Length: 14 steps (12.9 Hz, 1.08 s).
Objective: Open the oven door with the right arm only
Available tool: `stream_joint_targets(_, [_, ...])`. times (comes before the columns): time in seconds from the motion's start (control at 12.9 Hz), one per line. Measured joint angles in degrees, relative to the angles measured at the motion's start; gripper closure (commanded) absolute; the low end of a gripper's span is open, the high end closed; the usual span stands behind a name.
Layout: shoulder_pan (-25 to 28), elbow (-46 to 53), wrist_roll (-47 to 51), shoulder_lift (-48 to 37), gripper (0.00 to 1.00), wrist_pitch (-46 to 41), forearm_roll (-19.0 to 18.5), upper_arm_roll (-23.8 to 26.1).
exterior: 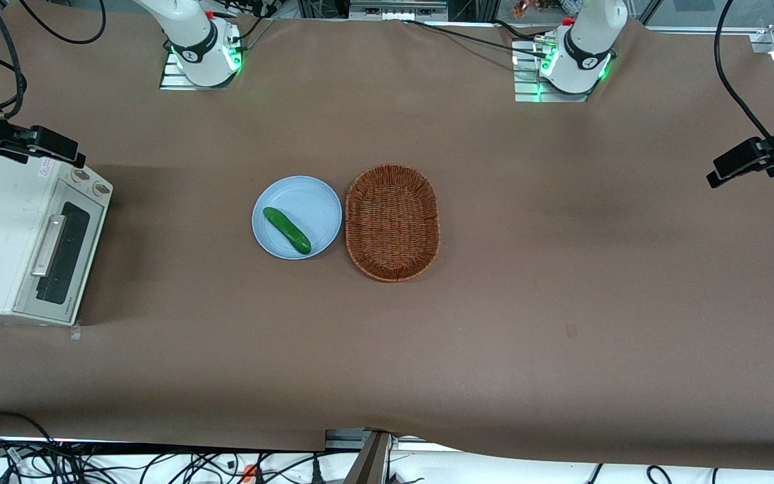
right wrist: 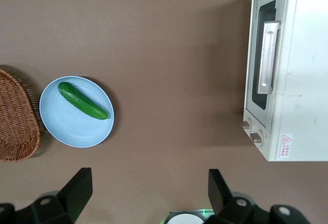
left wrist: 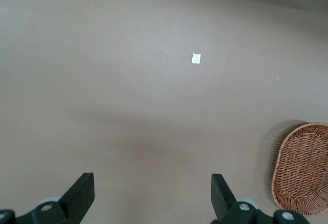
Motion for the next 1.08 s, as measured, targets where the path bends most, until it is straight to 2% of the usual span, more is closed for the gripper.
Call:
stream_joint_targets(0.54, [0.6,-0.4,-1.2,2.2,0.0,-2.0,0.0,0.5])
stream_joint_targets(0.7, [0.7,-0.6,-1.2,2.5,0.04,-2.0,0.0,0.5])
stream_joint_targets(0.85, [0.8,-1.0,-1.3,3.0,0.16,-2.0,0.0,0.5])
stream_joint_targets(1.08, [0.9,-1.4,-1.3,4.0,0.49,-1.9,0.0,0.7])
